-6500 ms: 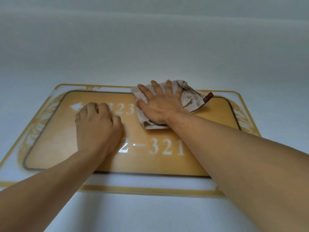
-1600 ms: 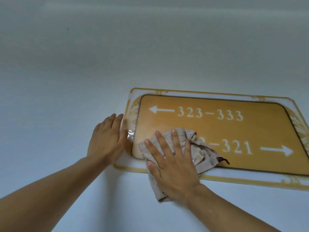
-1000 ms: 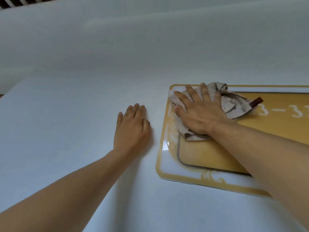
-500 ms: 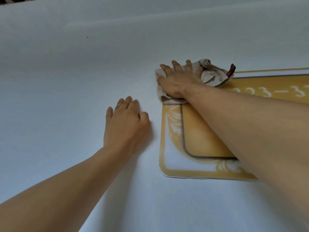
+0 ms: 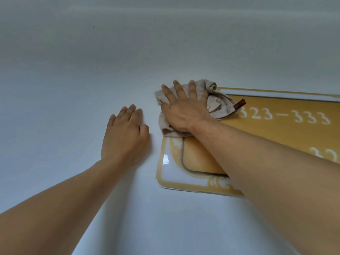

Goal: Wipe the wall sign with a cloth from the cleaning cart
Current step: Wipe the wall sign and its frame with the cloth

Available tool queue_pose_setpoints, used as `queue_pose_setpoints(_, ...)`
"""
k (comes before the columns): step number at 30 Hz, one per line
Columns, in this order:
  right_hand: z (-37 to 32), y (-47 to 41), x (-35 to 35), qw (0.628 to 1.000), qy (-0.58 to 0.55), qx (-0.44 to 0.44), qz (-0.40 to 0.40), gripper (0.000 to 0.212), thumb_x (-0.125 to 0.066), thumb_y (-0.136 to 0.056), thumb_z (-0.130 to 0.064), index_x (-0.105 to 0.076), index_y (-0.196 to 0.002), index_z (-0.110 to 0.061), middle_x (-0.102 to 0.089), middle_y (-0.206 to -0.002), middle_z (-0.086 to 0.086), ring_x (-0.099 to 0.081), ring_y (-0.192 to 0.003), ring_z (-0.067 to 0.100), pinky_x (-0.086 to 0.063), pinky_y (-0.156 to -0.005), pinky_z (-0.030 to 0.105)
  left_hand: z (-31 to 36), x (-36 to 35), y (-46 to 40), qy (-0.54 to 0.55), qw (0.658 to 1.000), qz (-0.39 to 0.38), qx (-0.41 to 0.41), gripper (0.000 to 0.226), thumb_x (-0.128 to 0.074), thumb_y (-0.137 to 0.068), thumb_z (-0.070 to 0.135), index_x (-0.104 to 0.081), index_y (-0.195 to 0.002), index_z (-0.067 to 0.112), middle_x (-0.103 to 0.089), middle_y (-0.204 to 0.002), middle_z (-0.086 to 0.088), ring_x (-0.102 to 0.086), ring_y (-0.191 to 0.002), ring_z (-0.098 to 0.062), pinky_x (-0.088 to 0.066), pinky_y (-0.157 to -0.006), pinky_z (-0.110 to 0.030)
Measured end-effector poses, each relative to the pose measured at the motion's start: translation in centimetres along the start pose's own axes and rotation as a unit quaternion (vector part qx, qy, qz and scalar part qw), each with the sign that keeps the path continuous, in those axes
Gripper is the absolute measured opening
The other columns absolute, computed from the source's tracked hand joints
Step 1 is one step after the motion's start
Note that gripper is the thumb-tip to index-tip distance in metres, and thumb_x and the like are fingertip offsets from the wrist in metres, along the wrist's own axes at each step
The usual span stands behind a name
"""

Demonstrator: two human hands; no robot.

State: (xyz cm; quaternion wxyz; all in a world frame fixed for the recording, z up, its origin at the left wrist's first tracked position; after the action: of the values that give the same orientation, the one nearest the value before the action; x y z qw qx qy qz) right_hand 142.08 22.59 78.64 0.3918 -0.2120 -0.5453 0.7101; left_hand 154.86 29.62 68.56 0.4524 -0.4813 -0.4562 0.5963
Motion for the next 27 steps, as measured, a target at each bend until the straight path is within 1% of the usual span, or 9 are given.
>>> queue_pose_setpoints(4,-0.9,3.0,-0.4,1.0,0.003,0.021,-0.011,0.063,-0.015,-0.099,-0.053,0.007,-0.158,-0.045,0.014,-0.169,-0.007,0.023,-0.152,0.035,0.019,-0.112,0.067,0.0,0.4,1.5,-0.014,1.0,-0.014,-0.005,0.058,-0.032,-0.096,0.026,-0.03,-0.154,0.016,-0.02,-0.164,-0.002,-0.011,-0.152,-0.015,-0.006,-0.124,-0.039)
queue_pose_setpoints(8,-1.9,6.2,-0.7,0.999,0.015,0.033,-0.018,0.064,-0.015,-0.1,-0.055,0.008,-0.158,-0.043,0.016,-0.169,-0.006,0.024,-0.152,0.035,0.021,-0.112,0.065,-0.4,0.9,4.5,-0.039,0.998,-0.046,-0.002,0.068,-0.02,-0.09,0.034,-0.023,-0.156,0.018,-0.014,-0.166,-0.002,-0.006,-0.152,-0.017,-0.004,-0.124,-0.04)
queue_pose_setpoints(10,-2.5,7.9,-0.6,0.999,0.021,0.041,-0.018,0.064,-0.014,-0.1,-0.056,0.009,-0.158,-0.041,0.017,-0.169,-0.005,0.024,-0.152,0.034,0.02,-0.112,0.065,-0.5,1.0,5.9,-0.056,0.996,-0.069,-0.005,0.068,-0.017,-0.092,0.037,-0.015,-0.158,0.02,-0.007,-0.167,-0.001,0.0,-0.153,-0.016,-0.001,-0.124,-0.04)
queue_pose_setpoints(13,-3.5,10.5,-0.5,0.998,0.014,0.06,-0.019,0.064,-0.015,-0.101,-0.056,0.007,-0.159,-0.04,0.018,-0.169,-0.004,0.024,-0.151,0.033,0.017,-0.114,0.065,-1.0,1.0,7.9,-0.075,0.992,-0.101,-0.008,0.066,-0.008,-0.096,0.046,0.001,-0.158,0.027,0.009,-0.166,0.004,0.016,-0.15,-0.01,0.005,-0.124,-0.041)
queue_pose_setpoints(17,-4.6,14.1,-0.7,0.996,0.012,0.082,-0.038,0.063,-0.014,-0.102,-0.056,0.007,-0.159,-0.039,0.022,-0.168,-0.004,0.032,-0.148,0.034,0.015,-0.116,0.065,-1.8,1.5,10.6,-0.101,0.985,-0.14,-0.005,0.066,0.005,-0.094,0.059,0.019,-0.153,0.034,0.028,-0.161,0.01,0.032,-0.144,-0.005,0.01,-0.123,-0.042)
queue_pose_setpoints(20,-4.5,16.2,-0.5,0.991,0.012,0.119,-0.058,0.062,-0.013,-0.103,-0.056,0.008,-0.159,-0.038,0.023,-0.167,-0.005,0.037,-0.146,0.031,0.016,-0.117,0.061,-1.8,2.1,12.1,-0.113,0.977,-0.179,-0.007,0.07,0.008,-0.09,0.064,0.024,-0.151,0.033,0.034,-0.159,0.008,0.034,-0.143,-0.008,0.01,-0.122,-0.042)
queue_pose_setpoints(23,-3.8,17.0,-0.2,0.985,0.005,0.15,-0.083,0.061,-0.013,-0.105,-0.055,0.009,-0.159,-0.038,0.024,-0.167,-0.007,0.038,-0.146,0.027,0.021,-0.116,0.055,-2.4,3.1,12.6,-0.158,0.961,-0.225,-0.024,0.074,0.015,-0.084,0.068,0.029,-0.149,0.033,0.037,-0.157,0.007,0.035,-0.143,-0.009,0.009,-0.122,-0.042)
queue_pose_setpoints(25,-3.2,17.5,0.0,0.982,0.015,0.161,-0.093,0.061,-0.012,-0.105,-0.054,0.011,-0.158,-0.038,0.027,-0.165,-0.008,0.039,-0.145,0.025,0.024,-0.114,0.053,-2.3,4.0,12.1,-0.165,0.956,-0.243,-0.022,0.075,0.018,-0.082,0.069,0.028,-0.148,0.036,0.036,-0.157,0.01,0.032,-0.144,-0.008,0.009,-0.122,-0.042)
queue_pose_setpoints(27,-2.5,18.1,0.2,0.982,0.014,0.157,-0.104,0.061,-0.012,-0.105,-0.054,0.012,-0.158,-0.039,0.03,-0.164,-0.009,0.042,-0.144,0.023,0.027,-0.113,0.052,-1.7,4.8,11.6,-0.162,0.956,-0.246,-0.015,0.079,0.018,-0.081,0.07,0.021,-0.152,0.036,0.028,-0.16,0.01,0.025,-0.147,-0.007,0.008,-0.123,-0.041)
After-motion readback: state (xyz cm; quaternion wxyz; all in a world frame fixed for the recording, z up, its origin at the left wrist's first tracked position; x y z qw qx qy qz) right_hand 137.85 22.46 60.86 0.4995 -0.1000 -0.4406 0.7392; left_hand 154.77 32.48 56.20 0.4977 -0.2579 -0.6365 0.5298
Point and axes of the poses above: each hand's wrist, its own y-axis away from the middle knuckle, its own x-axis out of the back of the hand, z = x × y, the point moved 6 cm from there along -y, towards the middle knuckle
